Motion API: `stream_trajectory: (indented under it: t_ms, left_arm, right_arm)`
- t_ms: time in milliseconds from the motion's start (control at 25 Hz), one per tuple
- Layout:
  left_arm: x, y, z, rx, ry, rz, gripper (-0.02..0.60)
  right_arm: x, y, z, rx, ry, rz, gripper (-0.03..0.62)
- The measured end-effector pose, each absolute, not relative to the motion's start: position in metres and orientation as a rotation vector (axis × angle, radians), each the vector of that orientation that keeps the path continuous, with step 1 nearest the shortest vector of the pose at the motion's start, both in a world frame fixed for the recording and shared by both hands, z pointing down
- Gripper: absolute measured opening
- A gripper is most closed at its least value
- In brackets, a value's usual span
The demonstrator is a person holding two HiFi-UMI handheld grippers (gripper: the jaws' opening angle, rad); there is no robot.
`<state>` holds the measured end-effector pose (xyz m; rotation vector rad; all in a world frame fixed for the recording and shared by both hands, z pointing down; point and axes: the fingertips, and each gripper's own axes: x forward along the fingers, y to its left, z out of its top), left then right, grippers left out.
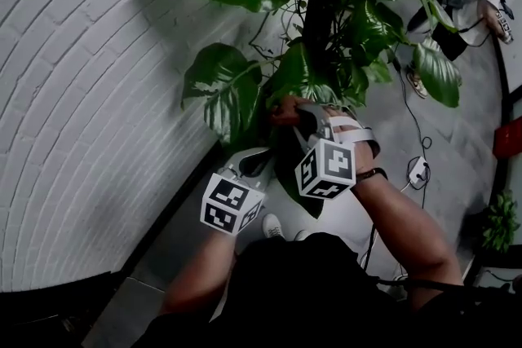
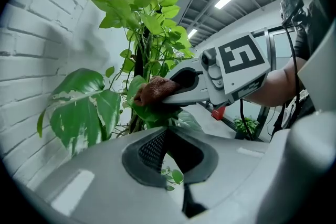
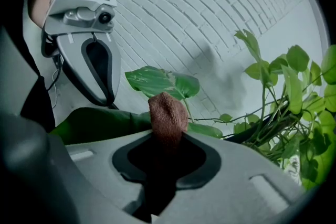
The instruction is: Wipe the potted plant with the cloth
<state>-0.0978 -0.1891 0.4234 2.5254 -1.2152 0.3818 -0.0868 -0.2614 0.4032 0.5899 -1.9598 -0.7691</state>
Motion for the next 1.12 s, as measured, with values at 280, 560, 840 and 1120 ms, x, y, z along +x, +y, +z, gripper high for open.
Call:
stream_trajectory:
  t_ms: [280,560,840,1120]
  left_arm:
    - [-0.098,-0.175,0.42,2.506,-1.267,0.381,0.017]
    - [-0.093,-0.152,0.418,2.473,-1.308,0.393,0.015]
    - [-0.09,-0.128,0.414,2.44,-1.361,0.393,0.015]
    - [-0.086,-0.101,0.403,2.386,-1.423,0.367,0.017]
  right_arm:
    - [-0.087,-0.243,0.412,0.558,-1.991,-0.757,0.069]
    - [-0.082,-0.223,0.413,0.536,-2.023,-0.754,0.069]
    - [-0.077,-0.206,0.417,0.502,-2.045,-0.747,0.069]
    - [-0.072,-0.178,0.41,0.474,-2.096,-0.736,0.069]
